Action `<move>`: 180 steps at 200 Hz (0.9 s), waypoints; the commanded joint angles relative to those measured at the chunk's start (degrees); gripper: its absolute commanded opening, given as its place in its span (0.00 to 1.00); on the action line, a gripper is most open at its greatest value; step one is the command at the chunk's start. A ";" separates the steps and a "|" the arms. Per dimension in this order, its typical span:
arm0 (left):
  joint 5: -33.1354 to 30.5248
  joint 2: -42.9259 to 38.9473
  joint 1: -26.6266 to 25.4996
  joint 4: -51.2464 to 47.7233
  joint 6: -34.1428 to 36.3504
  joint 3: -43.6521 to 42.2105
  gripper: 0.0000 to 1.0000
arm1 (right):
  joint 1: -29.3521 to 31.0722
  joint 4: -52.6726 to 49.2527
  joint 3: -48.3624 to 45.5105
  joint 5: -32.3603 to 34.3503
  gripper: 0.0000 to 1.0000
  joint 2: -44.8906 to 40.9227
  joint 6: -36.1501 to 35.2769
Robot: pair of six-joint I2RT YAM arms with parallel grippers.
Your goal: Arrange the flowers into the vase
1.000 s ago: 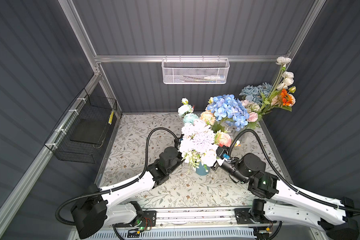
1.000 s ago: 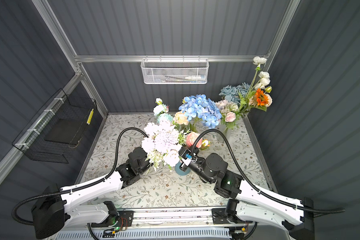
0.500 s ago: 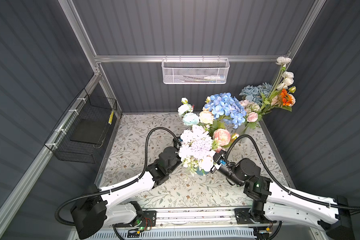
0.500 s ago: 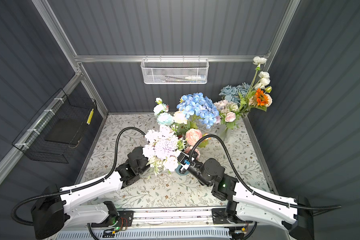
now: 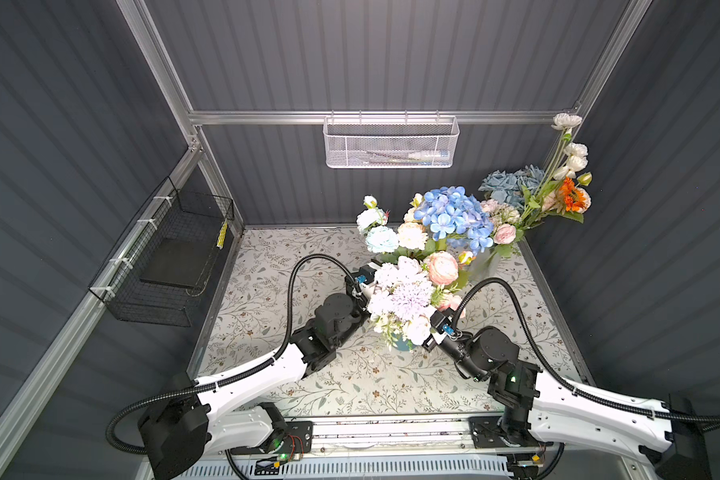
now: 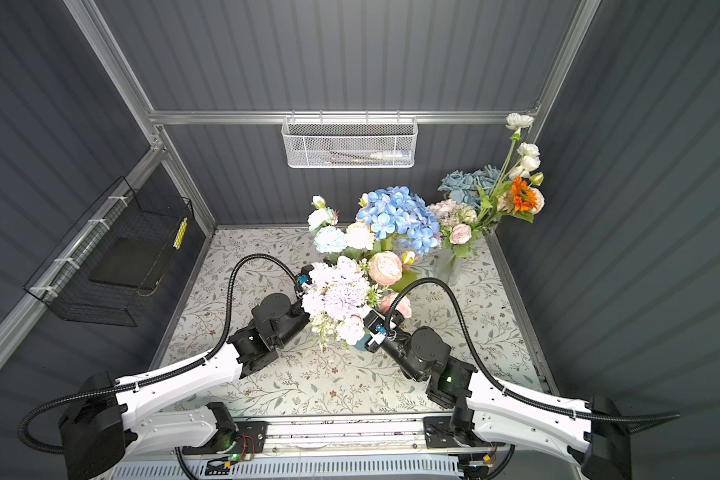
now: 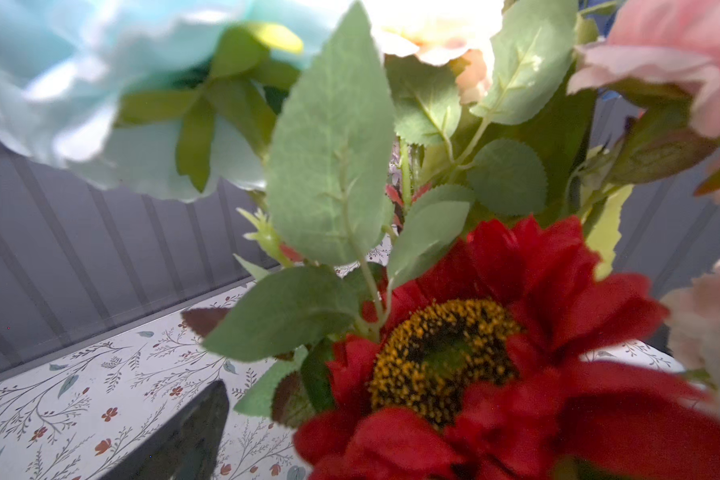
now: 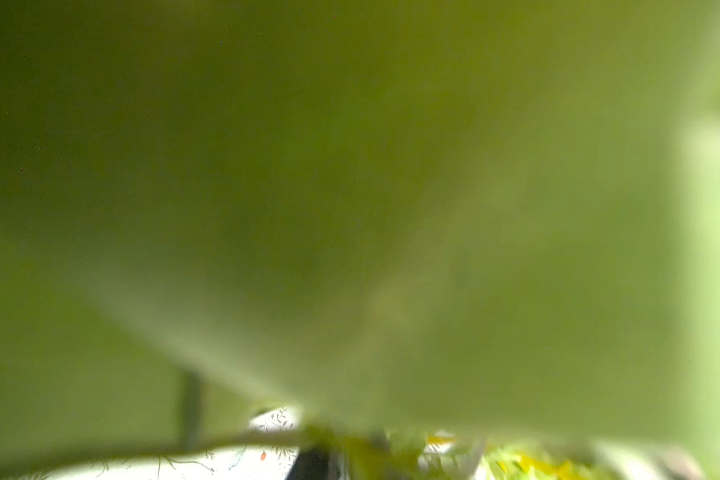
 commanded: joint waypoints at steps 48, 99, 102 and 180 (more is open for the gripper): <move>6.10 -1.03 0.52 2.80 -1.63 1.45 1.00 | -1.11 5.00 -6.26 3.10 0.00 2.68 8.45; 8.15 -1.72 0.51 2.90 -3.66 0.71 0.99 | -1.30 4.86 -9.03 4.13 0.03 2.39 11.94; 8.17 -1.73 0.49 2.94 -3.71 0.73 0.99 | -1.29 4.69 -8.99 4.09 0.05 2.14 12.17; 9.48 -0.36 0.47 3.16 -4.17 1.54 0.99 | -1.31 1.84 -5.76 2.88 0.56 -2.55 13.17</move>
